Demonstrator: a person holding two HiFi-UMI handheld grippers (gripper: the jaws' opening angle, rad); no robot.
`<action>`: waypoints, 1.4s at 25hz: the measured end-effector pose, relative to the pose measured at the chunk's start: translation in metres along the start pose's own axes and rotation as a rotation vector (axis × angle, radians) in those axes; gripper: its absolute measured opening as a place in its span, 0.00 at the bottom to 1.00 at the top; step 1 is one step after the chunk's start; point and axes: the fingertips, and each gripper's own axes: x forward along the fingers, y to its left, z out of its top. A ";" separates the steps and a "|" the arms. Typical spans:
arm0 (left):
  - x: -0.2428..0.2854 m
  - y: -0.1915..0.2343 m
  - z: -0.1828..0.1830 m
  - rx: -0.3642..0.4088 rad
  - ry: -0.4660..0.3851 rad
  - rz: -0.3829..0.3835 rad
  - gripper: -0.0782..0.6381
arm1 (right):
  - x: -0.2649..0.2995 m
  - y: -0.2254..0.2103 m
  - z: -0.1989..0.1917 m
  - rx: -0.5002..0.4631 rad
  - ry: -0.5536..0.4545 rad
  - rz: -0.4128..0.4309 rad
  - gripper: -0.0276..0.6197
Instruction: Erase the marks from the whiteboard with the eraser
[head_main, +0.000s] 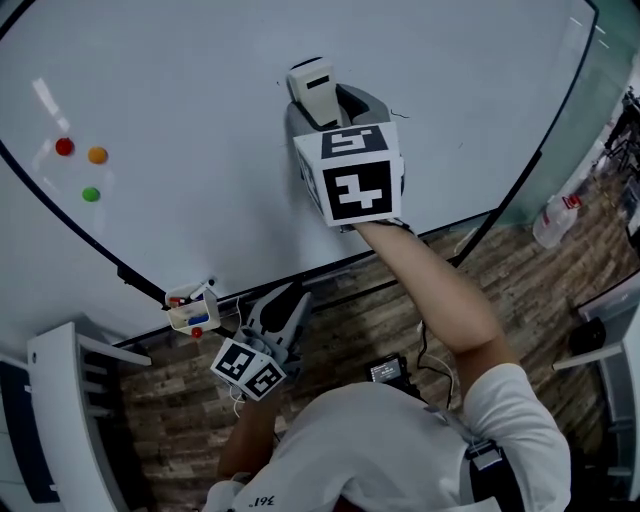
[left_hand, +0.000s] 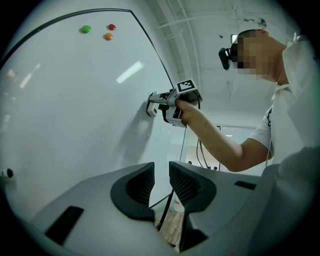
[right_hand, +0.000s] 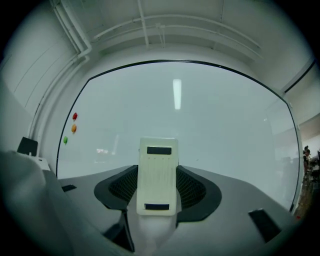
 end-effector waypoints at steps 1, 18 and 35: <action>-0.002 0.001 0.000 -0.001 -0.002 0.004 0.22 | 0.001 0.010 0.002 -0.005 0.000 0.021 0.44; -0.018 0.011 -0.003 -0.013 0.004 0.060 0.22 | 0.009 0.103 -0.006 -0.096 0.004 0.278 0.44; 0.035 -0.010 -0.013 -0.010 0.028 0.056 0.22 | -0.041 0.015 -0.024 -0.125 -0.103 0.234 0.44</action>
